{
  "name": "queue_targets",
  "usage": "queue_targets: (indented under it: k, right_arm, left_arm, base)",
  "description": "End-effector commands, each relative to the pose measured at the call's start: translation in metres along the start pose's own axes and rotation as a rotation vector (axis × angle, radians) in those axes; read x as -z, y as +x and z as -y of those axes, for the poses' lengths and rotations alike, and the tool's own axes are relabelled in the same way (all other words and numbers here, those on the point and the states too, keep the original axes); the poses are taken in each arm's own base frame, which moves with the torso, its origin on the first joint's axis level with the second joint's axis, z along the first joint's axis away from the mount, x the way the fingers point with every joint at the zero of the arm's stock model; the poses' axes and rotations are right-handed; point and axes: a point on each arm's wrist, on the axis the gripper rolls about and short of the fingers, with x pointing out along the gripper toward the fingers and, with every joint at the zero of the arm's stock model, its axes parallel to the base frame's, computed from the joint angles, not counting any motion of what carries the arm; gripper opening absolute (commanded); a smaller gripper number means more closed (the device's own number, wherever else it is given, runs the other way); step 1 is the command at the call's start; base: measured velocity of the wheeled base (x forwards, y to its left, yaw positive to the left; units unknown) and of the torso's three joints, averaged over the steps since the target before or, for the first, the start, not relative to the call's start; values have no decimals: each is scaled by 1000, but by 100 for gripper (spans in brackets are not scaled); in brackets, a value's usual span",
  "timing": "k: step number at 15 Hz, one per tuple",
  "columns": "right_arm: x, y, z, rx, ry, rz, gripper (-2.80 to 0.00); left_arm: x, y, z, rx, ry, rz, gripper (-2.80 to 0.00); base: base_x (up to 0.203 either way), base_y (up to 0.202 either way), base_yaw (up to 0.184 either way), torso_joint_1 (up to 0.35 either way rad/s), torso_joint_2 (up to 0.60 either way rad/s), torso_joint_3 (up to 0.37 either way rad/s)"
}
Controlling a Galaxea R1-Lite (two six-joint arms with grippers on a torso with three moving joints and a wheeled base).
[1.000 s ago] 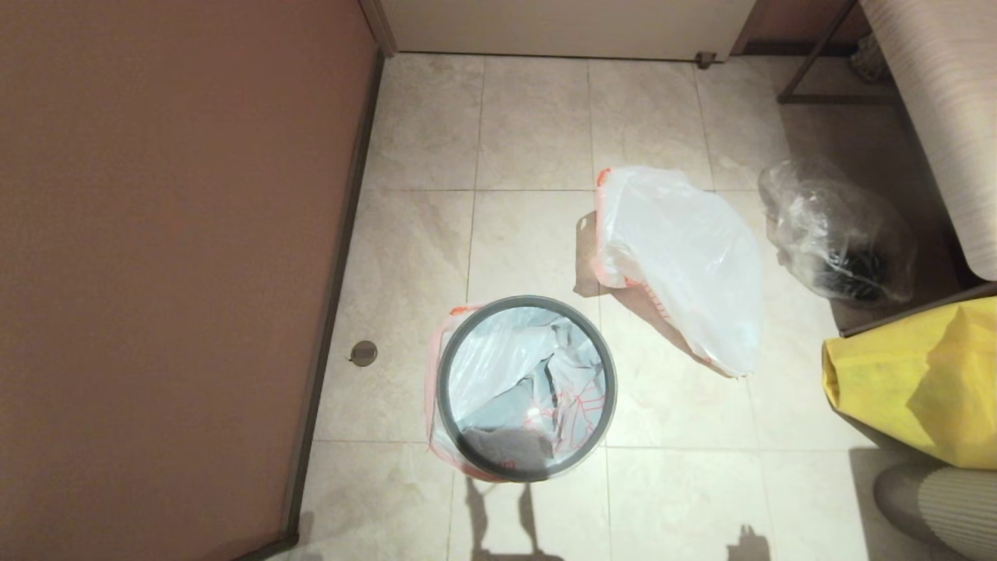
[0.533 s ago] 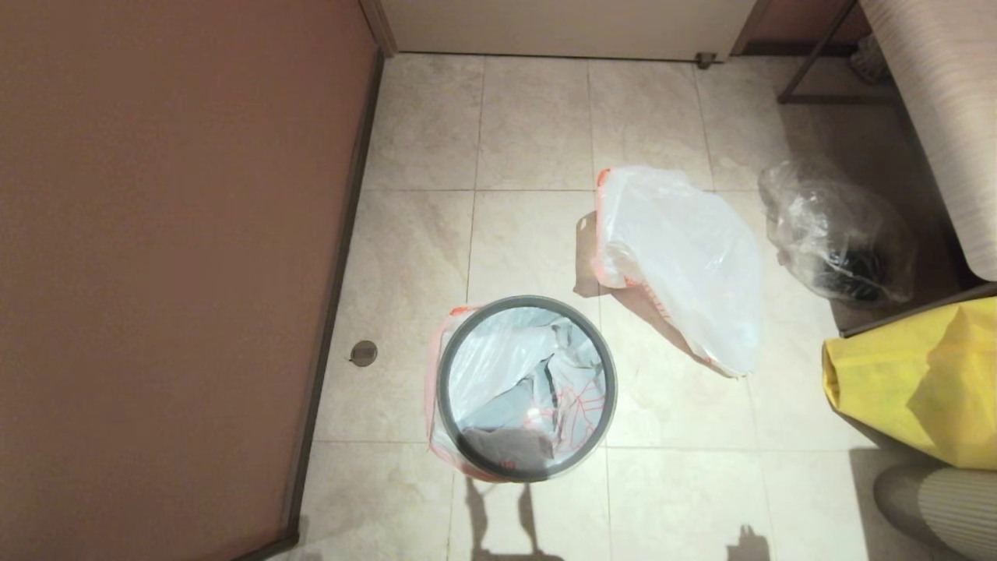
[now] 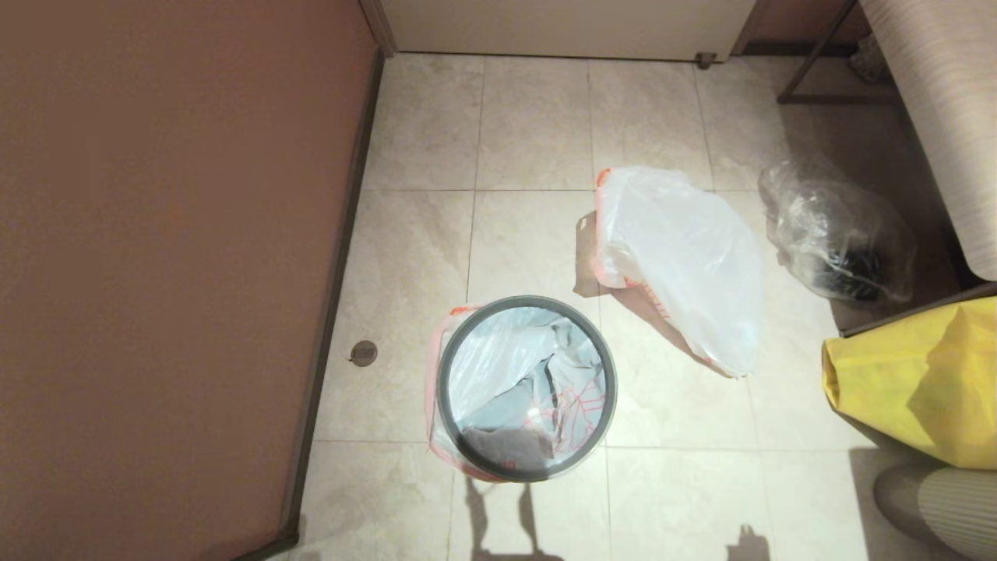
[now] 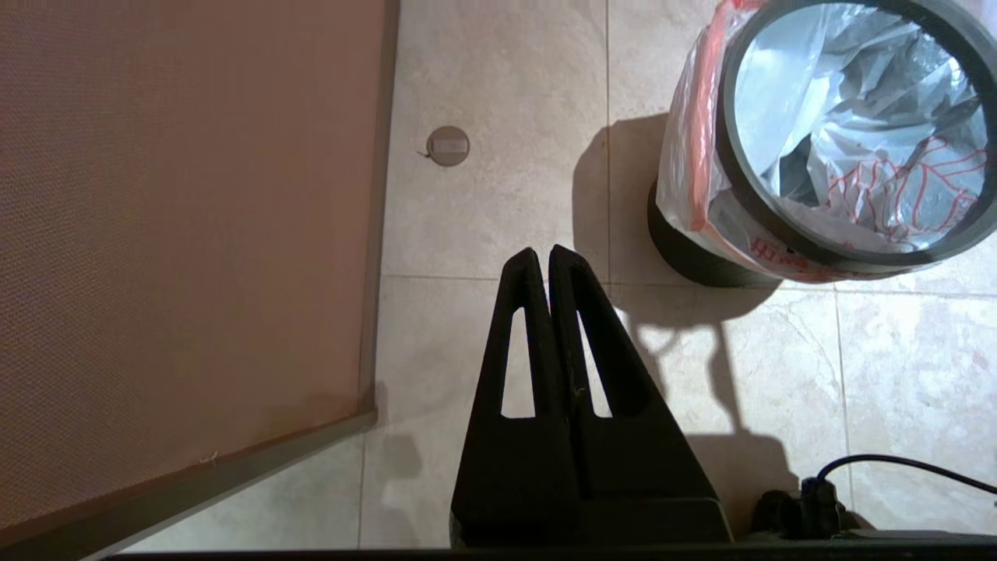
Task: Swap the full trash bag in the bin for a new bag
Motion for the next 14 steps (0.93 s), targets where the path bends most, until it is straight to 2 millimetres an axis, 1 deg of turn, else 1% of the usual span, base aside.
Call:
queue_targets:
  k: [1, 14]
  right_arm:
    - [0, 0, 0, 0, -1, -3, -280]
    - [0, 0, 0, 0, -1, -4, -280]
  left_arm:
    - [0, -1, 0, -1, -1, 19, -280]
    - [0, -1, 0, -2, -1, 19, -280]
  base:
    - [0, 0, 0, 0, 0, 0]
    - [0, 0, 0, 0, 0, 0]
